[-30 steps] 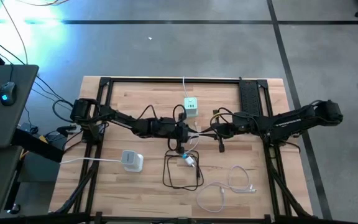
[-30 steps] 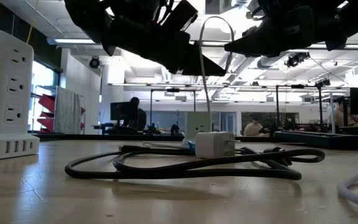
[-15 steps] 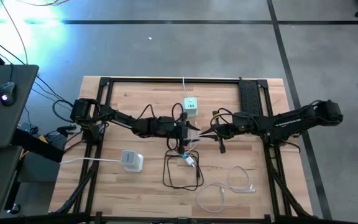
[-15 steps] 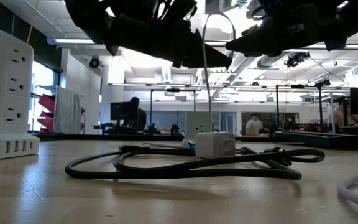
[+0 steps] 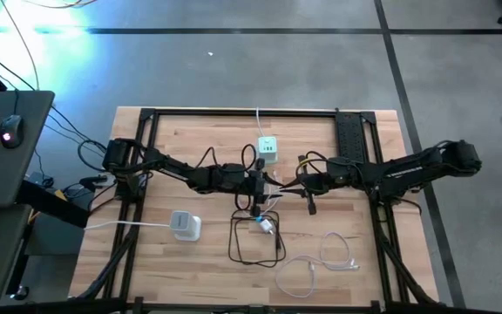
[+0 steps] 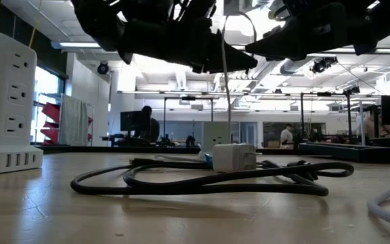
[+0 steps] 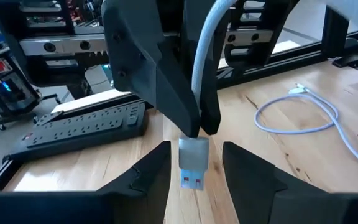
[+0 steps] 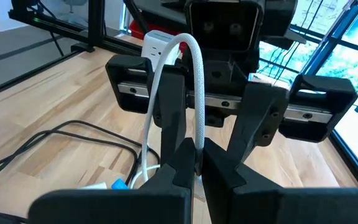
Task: Insert USB
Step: Insert the top white charger cable into the green outlet extension
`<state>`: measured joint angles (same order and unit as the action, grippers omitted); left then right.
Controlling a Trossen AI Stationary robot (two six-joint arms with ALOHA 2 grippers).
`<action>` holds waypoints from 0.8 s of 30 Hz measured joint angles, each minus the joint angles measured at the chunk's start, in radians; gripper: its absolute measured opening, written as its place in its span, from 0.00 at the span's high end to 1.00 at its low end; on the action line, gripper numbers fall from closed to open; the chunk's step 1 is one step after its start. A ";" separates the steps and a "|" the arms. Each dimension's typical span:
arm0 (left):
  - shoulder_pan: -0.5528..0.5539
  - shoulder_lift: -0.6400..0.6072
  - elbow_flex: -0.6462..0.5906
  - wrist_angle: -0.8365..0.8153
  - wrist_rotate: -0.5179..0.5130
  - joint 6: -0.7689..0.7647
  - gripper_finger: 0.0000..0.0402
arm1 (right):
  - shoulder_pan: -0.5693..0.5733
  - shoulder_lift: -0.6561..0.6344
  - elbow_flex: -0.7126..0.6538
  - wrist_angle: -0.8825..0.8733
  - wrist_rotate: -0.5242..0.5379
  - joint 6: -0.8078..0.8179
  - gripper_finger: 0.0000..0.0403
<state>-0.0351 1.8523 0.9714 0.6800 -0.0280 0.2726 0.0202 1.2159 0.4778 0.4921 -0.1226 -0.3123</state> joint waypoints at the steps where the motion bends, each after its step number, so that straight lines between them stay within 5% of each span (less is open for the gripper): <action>1: 0.001 0.000 0.000 -0.001 0.000 0.000 0.70 | 0.000 0.000 0.000 0.002 -0.001 -0.001 1.00; 13: 0.002 0.008 0.001 -0.003 0.004 0.010 0.98 | 0.000 0.000 0.000 0.002 -0.005 -0.002 1.00; 24: -0.024 0.008 0.001 -0.022 -0.170 0.054 1.00 | 0.001 0.000 0.013 -0.026 0.083 0.043 0.97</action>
<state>-0.0593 1.8599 0.9726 0.6579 -0.1982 0.3264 0.0208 1.2160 0.4905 0.4665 -0.0393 -0.2698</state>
